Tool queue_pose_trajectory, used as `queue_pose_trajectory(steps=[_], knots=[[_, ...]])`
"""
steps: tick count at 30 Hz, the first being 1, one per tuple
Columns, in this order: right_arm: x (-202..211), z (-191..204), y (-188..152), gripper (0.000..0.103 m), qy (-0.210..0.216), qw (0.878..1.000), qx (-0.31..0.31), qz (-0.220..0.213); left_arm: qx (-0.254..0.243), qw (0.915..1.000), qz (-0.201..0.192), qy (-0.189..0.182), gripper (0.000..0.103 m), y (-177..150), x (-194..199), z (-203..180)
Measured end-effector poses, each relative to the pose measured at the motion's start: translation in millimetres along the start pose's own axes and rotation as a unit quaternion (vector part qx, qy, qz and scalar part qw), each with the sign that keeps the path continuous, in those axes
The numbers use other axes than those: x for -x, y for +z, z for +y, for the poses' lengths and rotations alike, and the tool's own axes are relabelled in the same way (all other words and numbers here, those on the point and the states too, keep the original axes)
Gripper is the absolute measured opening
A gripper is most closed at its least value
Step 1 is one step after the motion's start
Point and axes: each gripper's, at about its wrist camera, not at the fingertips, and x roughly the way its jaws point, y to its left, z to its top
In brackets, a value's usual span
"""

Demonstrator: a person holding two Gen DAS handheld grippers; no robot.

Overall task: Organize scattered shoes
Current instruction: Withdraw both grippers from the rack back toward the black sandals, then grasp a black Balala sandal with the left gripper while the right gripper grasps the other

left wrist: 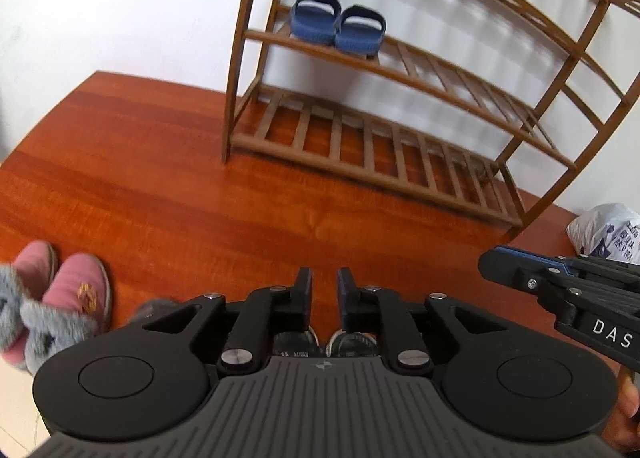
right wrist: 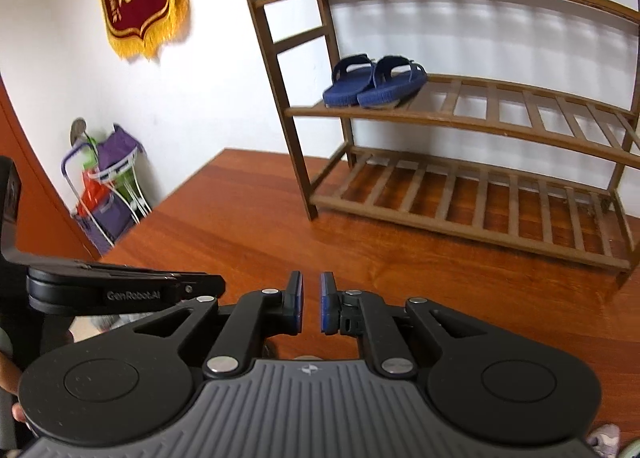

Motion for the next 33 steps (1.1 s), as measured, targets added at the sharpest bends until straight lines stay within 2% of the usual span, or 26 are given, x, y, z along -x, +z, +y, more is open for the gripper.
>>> queue_pose_trajectory(steps=[2, 5, 8, 14, 20, 26, 29, 33], knots=[[1, -3, -11, 0.013, -0.003, 1.0, 0.002, 0.007, -0.002, 1.0, 0.002, 0.001, 0.025, -9, -1, 0], [1, -6, -26, 0.015, -0.005, 1.0, 0.003, 0.015, -0.002, 1.0, 0.008, 0.002, 0.029, -24, -3, 1], [-2, -9, -40, 0.023, -0.011, 1.0, 0.008, 0.021, -0.002, 0.9999, 0.015, 0.006, 0.033, -38, -9, 4], [-8, -15, -66, 0.026, -0.016, 0.999, 0.008, 0.035, -0.026, 0.9987, 0.037, 0.022, 0.041, -66, -26, 5], [-19, -20, -90, 0.033, -0.026, 0.998, 0.008, 0.051, -0.026, 0.9978, 0.055, 0.027, 0.042, -86, -40, 12], [-31, -27, -110, 0.036, -0.036, 0.997, 0.01, 0.071, -0.053, 0.9954, 0.072, 0.033, 0.043, -101, -56, 10], [-37, -29, -122, 0.045, -0.04, 0.996, 0.015, 0.083, -0.06, 0.9941, 0.082, 0.037, 0.043, -106, -63, 10], [-47, -30, -136, 0.045, -0.049, 0.993, 0.029, 0.101, -0.064, 0.9919, 0.1, 0.044, 0.043, -115, -75, 12]])
